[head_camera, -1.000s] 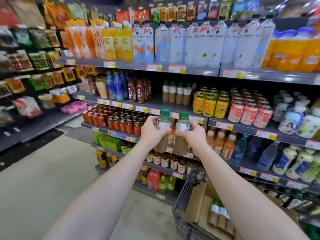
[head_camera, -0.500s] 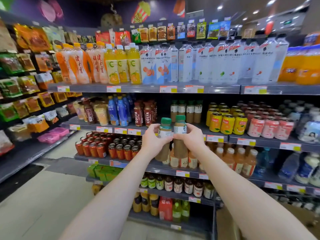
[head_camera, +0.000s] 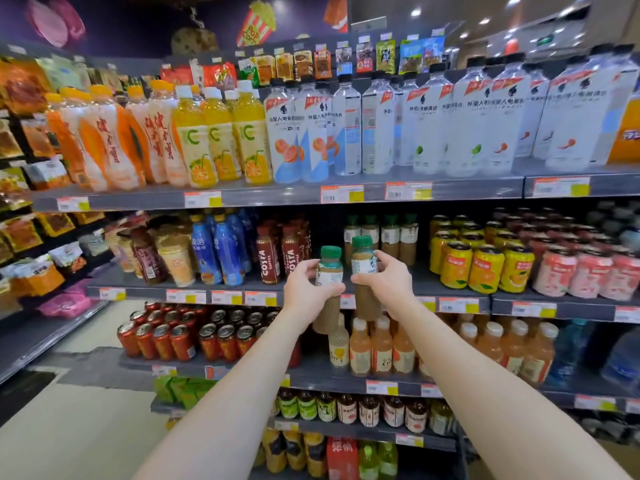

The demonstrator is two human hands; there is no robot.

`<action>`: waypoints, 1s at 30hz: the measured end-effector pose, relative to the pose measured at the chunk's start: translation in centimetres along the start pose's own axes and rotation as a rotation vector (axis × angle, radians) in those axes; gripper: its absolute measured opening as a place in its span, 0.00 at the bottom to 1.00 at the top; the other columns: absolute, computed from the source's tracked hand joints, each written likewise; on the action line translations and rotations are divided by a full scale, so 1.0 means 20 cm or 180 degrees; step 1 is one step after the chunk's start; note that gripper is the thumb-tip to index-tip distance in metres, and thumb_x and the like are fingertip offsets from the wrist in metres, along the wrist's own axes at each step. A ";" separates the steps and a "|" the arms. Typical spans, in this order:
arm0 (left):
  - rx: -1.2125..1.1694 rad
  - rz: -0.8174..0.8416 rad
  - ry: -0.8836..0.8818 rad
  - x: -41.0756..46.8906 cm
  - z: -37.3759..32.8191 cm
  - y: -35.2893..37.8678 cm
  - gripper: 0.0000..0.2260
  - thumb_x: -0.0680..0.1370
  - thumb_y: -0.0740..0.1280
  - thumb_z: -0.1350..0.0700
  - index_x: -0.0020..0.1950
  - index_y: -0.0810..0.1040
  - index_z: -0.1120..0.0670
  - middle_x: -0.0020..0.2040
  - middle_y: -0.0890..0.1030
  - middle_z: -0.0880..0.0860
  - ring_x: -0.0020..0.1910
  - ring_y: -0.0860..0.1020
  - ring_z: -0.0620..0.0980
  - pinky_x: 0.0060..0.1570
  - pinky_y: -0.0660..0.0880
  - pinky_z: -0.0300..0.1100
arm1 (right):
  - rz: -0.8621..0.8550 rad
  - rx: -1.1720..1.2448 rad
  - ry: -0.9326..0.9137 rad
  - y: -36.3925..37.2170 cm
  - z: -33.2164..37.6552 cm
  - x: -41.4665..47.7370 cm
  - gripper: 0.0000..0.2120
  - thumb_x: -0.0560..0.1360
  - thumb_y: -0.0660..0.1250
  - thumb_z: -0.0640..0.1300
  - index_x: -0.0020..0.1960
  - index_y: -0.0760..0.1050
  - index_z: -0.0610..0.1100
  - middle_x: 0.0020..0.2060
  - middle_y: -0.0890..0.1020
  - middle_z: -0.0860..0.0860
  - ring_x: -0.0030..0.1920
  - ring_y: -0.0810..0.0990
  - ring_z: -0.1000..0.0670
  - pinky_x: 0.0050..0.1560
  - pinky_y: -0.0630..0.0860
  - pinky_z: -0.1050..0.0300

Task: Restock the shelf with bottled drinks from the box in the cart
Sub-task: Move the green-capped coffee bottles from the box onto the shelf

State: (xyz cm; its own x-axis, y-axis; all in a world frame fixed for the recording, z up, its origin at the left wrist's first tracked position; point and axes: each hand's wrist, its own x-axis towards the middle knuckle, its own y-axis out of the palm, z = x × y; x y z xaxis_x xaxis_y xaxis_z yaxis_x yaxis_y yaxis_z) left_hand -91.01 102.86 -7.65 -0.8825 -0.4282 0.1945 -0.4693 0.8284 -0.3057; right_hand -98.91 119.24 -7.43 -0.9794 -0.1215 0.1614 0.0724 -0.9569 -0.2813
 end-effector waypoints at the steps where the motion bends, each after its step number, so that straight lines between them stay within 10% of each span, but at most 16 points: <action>1: 0.0008 -0.0005 -0.0013 0.07 0.01 0.01 0.33 0.69 0.82 0.56 0.72 0.73 0.51 0.59 0.79 0.45 0.49 0.76 0.33 0.41 0.71 0.29 | -0.0024 0.0051 0.0025 0.01 -0.01 0.07 0.38 0.67 0.82 0.46 0.74 0.72 0.49 0.61 0.82 0.52 0.58 0.80 0.52 0.56 0.79 0.55; 30: -0.0152 0.0383 0.0107 0.80 0.28 0.08 0.27 0.71 0.81 0.52 0.64 0.72 0.44 0.54 0.79 0.39 0.52 0.80 0.38 0.45 0.77 0.33 | -0.0417 -0.0307 0.0069 0.45 -0.21 0.82 0.24 0.73 0.75 0.42 0.68 0.75 0.47 0.57 0.85 0.47 0.58 0.82 0.45 0.55 0.75 0.57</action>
State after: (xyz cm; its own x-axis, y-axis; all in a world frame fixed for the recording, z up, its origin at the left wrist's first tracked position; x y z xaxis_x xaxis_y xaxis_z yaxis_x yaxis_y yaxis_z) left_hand -106.02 95.25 -10.28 -0.9305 -0.3129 0.1903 -0.3574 0.8896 -0.2843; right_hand -115.06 109.71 -11.39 -0.9831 0.0095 0.1826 -0.0738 -0.9342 -0.3489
